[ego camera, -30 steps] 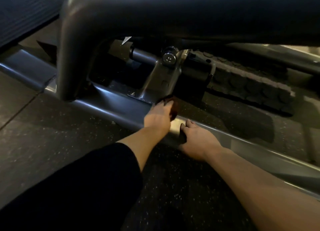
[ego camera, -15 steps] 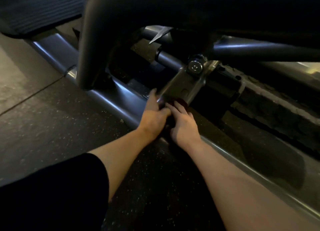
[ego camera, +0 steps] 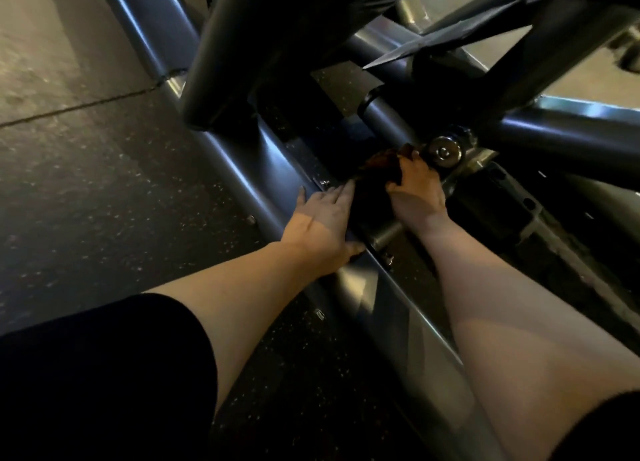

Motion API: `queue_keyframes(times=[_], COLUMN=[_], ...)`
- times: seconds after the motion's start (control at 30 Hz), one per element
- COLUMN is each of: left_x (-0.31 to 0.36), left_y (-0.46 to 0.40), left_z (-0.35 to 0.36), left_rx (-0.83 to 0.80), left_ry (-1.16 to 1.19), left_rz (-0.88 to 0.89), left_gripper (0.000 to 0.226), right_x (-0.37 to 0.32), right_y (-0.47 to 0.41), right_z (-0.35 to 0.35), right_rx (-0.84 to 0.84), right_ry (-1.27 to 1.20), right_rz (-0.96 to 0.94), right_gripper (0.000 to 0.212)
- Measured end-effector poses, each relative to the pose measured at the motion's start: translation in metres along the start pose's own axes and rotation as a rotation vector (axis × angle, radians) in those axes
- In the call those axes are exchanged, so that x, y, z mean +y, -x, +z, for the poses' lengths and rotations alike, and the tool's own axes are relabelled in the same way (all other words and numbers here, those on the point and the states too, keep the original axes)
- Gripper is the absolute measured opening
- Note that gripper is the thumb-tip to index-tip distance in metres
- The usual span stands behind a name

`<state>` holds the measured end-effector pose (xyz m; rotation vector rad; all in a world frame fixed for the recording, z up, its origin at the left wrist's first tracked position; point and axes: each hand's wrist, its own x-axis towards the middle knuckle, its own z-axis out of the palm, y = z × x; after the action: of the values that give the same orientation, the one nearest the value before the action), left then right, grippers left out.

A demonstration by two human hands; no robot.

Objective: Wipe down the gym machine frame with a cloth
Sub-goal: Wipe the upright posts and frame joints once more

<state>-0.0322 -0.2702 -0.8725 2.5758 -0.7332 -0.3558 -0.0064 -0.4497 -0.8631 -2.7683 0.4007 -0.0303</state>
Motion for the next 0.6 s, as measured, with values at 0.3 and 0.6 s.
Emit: queue_keyframes(times=[0.3,0.6], left_x=[0.006,0.016], left_y=[-0.007,-0.007], left_z=[-0.005,0.002], left_rx=[-0.127,-0.021], left_ry=[-0.041,0.004], left_rz=[-0.016,-0.078], left_gripper=[0.096,0.108], right_x=[0.000,0.030], right_y=[-0.020,0.027], right_z=[-0.005,-0.033], right_rx=[-0.017,0.465], right_ry=[0.200,0.260], right_rz=[-0.069,-0.255], right_gripper=[0.051,0.043])
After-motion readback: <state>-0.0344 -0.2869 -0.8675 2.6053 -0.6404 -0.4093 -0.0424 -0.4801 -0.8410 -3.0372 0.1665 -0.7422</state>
